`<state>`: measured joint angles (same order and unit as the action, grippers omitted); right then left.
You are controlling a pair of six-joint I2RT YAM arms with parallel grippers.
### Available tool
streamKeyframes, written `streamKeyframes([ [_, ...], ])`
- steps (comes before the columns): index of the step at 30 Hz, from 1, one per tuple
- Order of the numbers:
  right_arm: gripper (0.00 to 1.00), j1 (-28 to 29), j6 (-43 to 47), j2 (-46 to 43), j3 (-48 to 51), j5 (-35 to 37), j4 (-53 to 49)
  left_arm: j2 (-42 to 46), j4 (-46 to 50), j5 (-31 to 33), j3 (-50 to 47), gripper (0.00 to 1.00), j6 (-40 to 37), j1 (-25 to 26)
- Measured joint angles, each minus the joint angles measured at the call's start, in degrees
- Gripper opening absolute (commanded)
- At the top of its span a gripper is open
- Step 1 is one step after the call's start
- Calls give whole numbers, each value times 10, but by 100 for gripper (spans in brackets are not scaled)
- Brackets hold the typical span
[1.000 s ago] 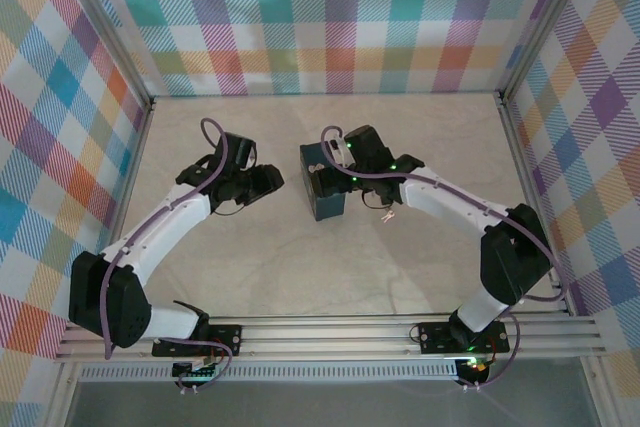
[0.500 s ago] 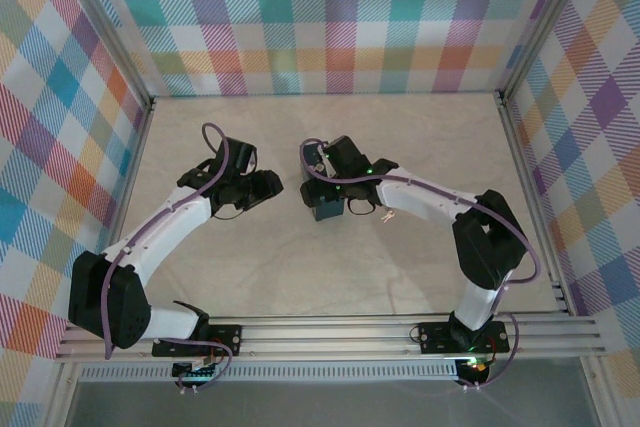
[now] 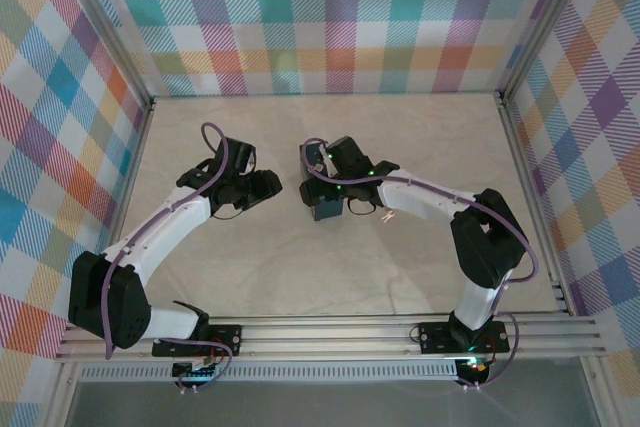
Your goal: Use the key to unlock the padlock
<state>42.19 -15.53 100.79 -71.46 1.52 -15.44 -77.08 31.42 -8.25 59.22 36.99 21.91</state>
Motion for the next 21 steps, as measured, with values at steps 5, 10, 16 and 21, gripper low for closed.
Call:
streamKeyframes([
  [5,69,0,4,0,4,2,3,0,0,0,-2,52,0,0],
  [10,67,-1,-8,0,5,4,9,1,0,0,-2,52,-2,0],
  [16,65,-24,-61,-11,36,-98,67,1,1,0,-2,52,-4,0],
  [21,66,-41,-170,-12,91,-235,188,1,2,0,-2,52,-5,-1],
])
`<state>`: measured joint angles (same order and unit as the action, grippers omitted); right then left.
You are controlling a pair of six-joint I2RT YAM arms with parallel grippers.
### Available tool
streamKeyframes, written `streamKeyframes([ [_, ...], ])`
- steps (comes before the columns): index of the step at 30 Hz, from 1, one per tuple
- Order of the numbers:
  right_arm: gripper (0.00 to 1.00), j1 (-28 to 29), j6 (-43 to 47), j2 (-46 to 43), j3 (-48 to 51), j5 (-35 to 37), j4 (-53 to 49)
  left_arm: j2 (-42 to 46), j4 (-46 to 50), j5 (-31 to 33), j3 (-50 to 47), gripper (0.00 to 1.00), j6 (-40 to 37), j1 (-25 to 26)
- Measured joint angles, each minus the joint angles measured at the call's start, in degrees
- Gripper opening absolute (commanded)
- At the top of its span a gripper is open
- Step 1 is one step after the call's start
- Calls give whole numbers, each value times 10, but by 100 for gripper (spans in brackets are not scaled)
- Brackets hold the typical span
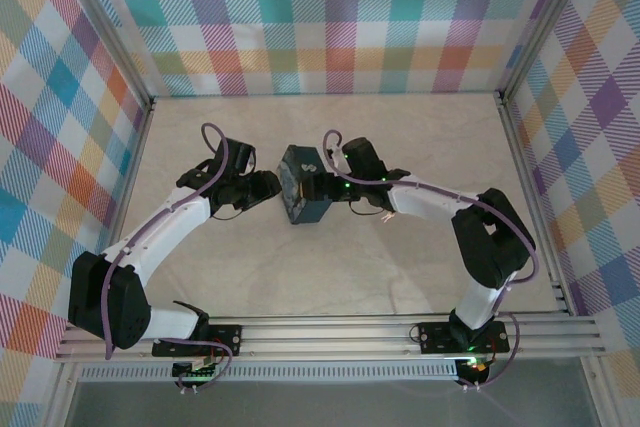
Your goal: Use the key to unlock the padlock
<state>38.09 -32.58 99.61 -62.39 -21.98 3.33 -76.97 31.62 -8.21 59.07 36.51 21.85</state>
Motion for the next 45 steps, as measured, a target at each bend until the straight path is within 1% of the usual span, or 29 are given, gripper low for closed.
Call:
streamKeyframes([
  [2,67,2,-36,5,21,-38,45,-3,1,1,3,52,-1,0],
  [5,71,6,-63,13,42,-66,97,-22,1,2,16,52,-2,0],
  [8,74,6,-76,22,68,-80,153,-63,-7,9,31,51,-4,0],
  [11,74,6,-86,32,90,-87,207,-116,-16,36,42,50,-7,-1],
  [13,75,3,-93,40,100,-87,236,-133,-22,48,52,49,-8,-2],
  [16,80,1,-103,46,101,-81,254,-153,-29,64,67,49,-7,-2],
  [19,89,-2,-104,47,103,-74,245,-180,-39,76,85,49,-8,-1],
  [20,100,-3,-103,47,103,-74,238,-191,-47,79,89,49,-8,0],
  [25,100,-14,-91,46,117,-74,194,-220,-88,78,95,49,-7,5],
  [28,100,-31,-81,35,120,-68,160,-228,-104,76,97,49,-5,9],
  [33,100,-57,-43,-8,117,-41,91,-241,-108,78,101,49,-3,12],
  [38,100,-59,1,-35,101,-7,19,-242,-108,76,103,49,-1,12],
  [40,100,-58,21,-47,95,17,-16,-241,-105,75,104,53,-1,12],
  [42,100,-58,50,-61,84,58,-61,-235,-92,78,105,61,-4,12],
  [43,100,-61,63,-66,79,74,-75,-230,-83,79,105,70,-11,12],
  [45,100,-78,89,-81,75,105,-99,-215,-59,89,106,100,-23,8],
])
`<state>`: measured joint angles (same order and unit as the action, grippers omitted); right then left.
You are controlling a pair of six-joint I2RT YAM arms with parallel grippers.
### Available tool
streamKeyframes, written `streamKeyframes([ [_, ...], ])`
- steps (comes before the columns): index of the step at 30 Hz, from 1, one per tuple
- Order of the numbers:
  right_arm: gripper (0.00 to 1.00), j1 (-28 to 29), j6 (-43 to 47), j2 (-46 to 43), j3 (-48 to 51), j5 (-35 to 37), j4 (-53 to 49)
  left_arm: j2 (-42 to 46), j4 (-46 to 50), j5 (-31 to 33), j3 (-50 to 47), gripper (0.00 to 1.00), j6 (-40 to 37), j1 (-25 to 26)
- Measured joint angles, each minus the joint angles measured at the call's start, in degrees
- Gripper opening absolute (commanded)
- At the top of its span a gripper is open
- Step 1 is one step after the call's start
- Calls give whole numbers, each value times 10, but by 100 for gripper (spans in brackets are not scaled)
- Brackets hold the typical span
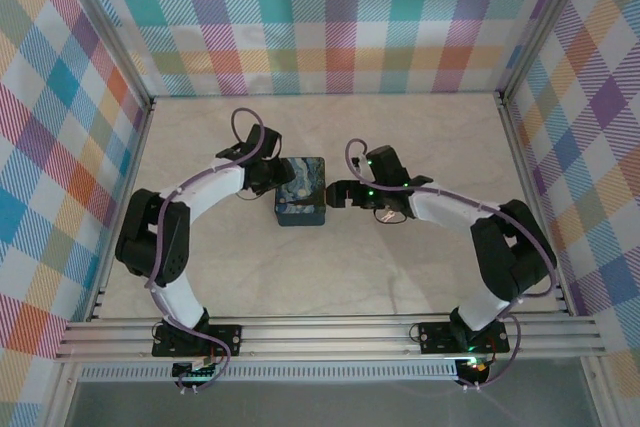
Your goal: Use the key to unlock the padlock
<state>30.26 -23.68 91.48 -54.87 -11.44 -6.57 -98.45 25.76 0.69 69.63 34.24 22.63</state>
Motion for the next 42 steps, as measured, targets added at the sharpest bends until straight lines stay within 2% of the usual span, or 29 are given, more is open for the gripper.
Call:
streamKeyframes([
  [3,100,-49,40,-34,16,47,-3,30,12,26,0,100,-12,-11],
  [6,100,-103,96,-97,82,125,38,74,-30,88,-38,100,-36,-44],
  [11,100,-161,147,-175,177,200,85,155,-219,174,-229,100,-178,-98],
  [15,100,-188,178,-184,196,221,114,133,-329,209,-319,100,-257,-115],
  [18,100,-215,193,-184,239,223,185,129,-416,204,-376,100,-297,-129],
  [22,100,-261,200,-159,321,220,311,111,-535,158,-407,100,-326,-158],
  [26,100,-285,201,-61,340,205,459,97,-631,115,-449,100,-340,-173],
  [29,100,-291,201,-31,340,193,487,89,-657,92,-455,100,-343,-174],
  [34,100,-292,201,-31,338,184,529,88,-686,78,-455,100,-348,-176],
  [42,100,-292,201,-31,338,180,542,88,-695,72,-455,100,-352,-176],
])
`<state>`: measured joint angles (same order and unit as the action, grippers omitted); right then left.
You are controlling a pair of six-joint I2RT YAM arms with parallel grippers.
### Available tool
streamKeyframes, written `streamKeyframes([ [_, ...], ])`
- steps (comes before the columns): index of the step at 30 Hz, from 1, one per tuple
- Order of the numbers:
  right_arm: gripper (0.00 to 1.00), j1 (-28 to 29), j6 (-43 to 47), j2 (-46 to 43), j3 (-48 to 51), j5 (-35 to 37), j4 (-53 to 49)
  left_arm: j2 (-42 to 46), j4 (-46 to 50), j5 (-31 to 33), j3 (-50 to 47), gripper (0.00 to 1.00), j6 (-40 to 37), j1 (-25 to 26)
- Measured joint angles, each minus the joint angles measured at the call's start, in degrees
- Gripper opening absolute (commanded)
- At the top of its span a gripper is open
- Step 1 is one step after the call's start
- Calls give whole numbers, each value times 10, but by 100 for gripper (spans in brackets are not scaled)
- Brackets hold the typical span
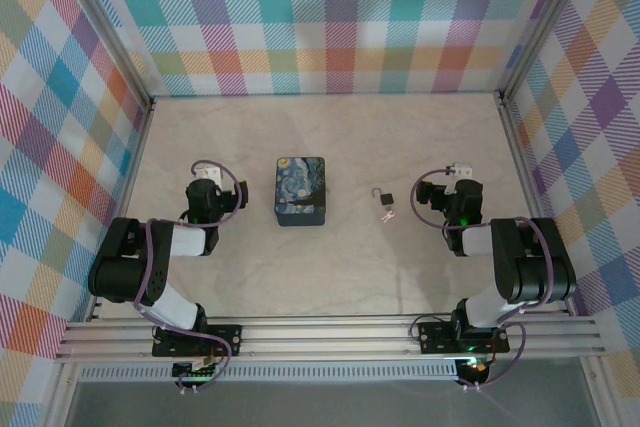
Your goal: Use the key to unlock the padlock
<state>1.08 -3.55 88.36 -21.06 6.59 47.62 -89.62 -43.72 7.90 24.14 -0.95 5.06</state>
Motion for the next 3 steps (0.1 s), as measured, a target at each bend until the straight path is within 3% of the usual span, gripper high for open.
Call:
streamKeyframes([
  [3,100,0,0,0,0,0,0,0,0,-2,0,100,0,0],
])
